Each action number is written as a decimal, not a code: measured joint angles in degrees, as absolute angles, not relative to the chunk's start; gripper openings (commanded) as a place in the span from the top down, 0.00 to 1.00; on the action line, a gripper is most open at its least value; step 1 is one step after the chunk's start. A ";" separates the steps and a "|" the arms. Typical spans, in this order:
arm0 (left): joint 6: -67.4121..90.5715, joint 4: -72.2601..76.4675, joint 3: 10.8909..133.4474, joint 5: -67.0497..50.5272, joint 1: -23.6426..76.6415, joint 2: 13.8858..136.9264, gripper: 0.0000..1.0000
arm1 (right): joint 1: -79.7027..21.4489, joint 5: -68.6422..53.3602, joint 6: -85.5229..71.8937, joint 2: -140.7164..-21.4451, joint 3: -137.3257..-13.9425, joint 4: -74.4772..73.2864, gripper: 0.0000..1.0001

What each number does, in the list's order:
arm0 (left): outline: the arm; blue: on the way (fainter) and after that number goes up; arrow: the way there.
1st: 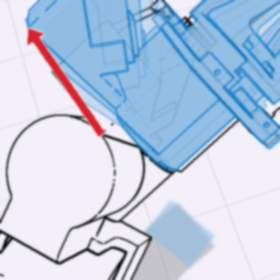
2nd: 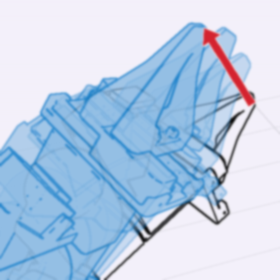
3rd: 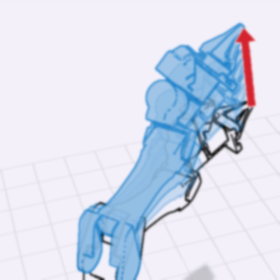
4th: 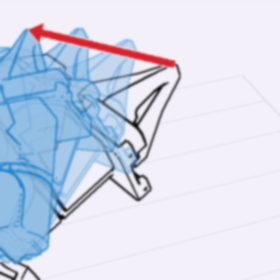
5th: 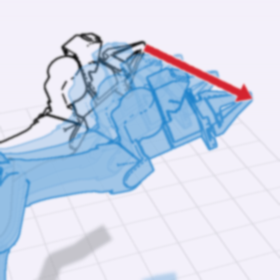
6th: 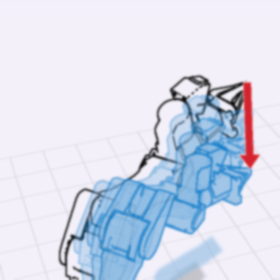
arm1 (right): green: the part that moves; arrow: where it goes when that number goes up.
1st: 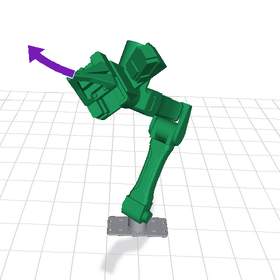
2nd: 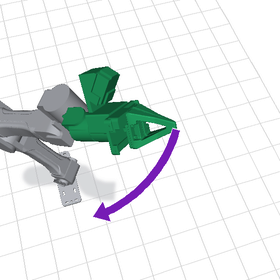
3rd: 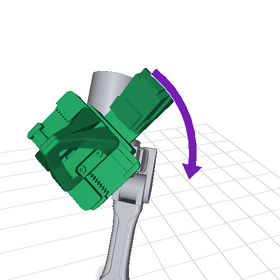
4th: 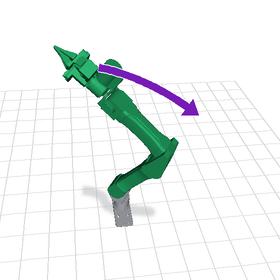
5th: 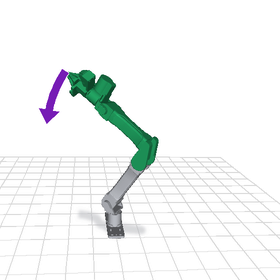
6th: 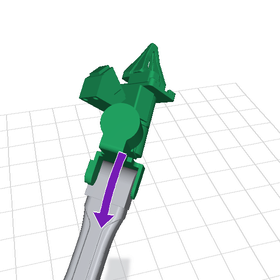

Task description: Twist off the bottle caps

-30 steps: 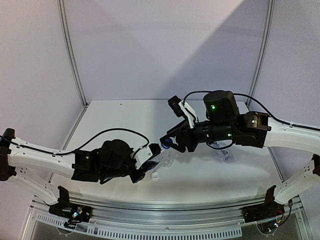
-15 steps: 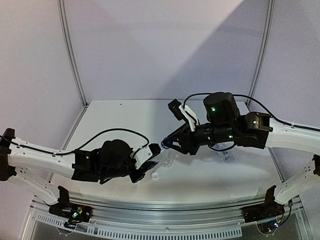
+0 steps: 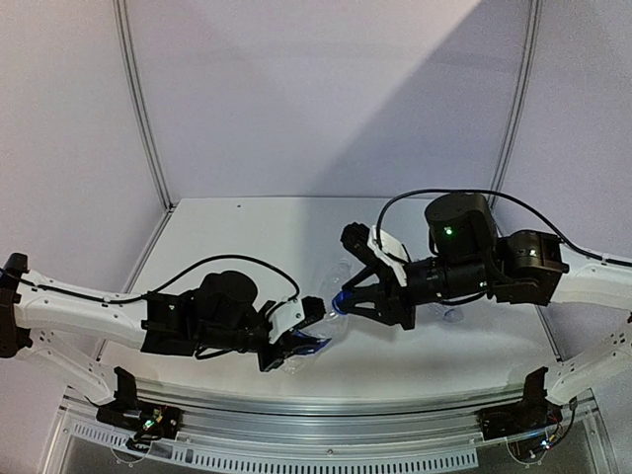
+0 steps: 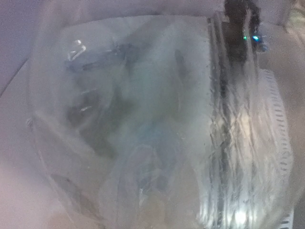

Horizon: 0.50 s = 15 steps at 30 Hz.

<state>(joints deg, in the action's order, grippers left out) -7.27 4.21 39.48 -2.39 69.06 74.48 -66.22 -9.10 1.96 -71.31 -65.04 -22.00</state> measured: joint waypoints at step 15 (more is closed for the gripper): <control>-7.49 -2.15 48.60 -24.03 68.77 80.38 1.00 | -67.13 -14.94 11.75 -61.60 -61.28 -24.80 0.73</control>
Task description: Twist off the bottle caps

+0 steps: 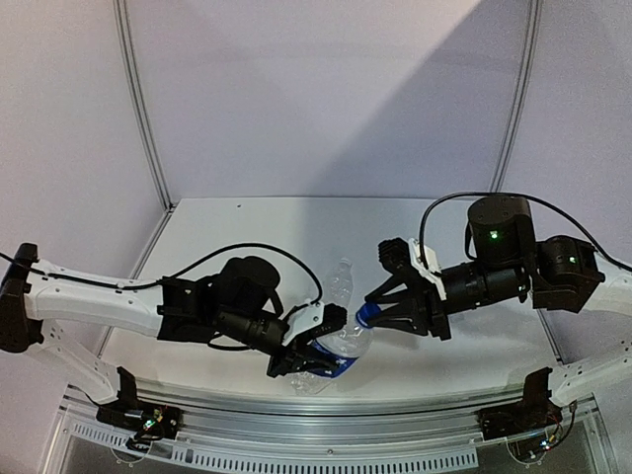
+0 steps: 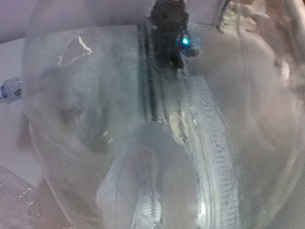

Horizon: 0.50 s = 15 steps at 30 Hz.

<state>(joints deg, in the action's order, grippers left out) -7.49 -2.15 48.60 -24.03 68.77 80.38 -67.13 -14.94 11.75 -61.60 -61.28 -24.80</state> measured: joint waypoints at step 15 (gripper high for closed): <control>-14.74 -18.74 57.36 -64.73 69.01 91.61 1.00 | -68.01 -25.98 18.17 -55.20 -56.27 -25.58 0.72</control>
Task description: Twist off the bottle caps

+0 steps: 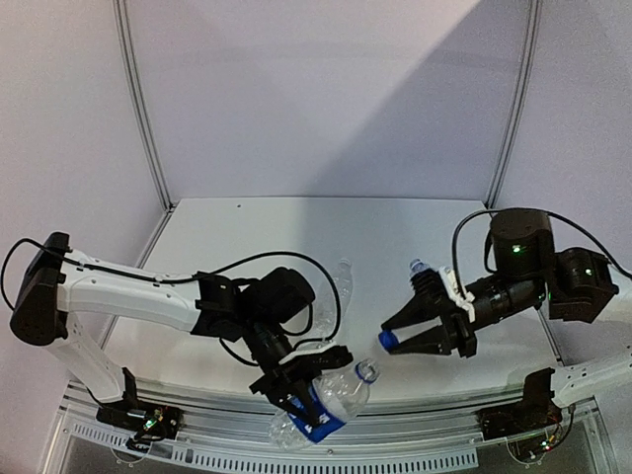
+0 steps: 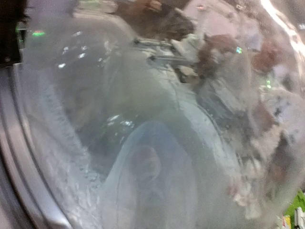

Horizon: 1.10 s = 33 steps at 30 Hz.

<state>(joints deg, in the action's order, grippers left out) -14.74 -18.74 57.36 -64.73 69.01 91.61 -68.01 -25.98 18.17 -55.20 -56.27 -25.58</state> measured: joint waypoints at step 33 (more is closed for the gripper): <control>8.23 11.66 28.21 16.53 57.87 57.01 1.00 | -46.68 4.34 1.04 -78.15 -58.92 -19.22 0.73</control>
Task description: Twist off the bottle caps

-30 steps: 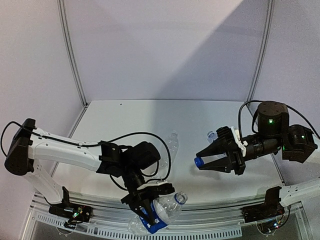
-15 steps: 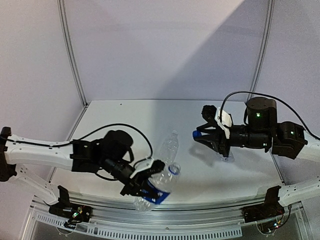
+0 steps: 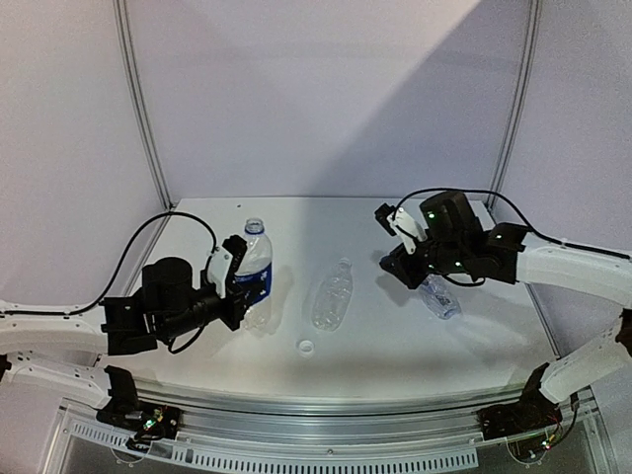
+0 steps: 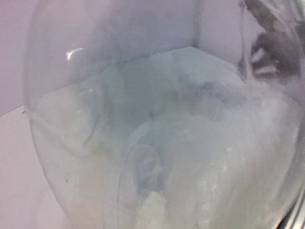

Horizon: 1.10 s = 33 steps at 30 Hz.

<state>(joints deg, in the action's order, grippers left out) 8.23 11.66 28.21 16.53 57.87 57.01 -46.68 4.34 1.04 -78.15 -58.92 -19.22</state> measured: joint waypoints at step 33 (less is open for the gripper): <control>12.08 22.59 21.67 26.28 53.30 54.68 1.00 | -42.41 -0.03 -7.35 -104.44 -64.36 -32.01 0.41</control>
<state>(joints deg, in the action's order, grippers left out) 12.08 22.59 21.67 26.28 53.30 54.68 -42.41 -0.03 -7.35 -104.44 -64.36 -32.01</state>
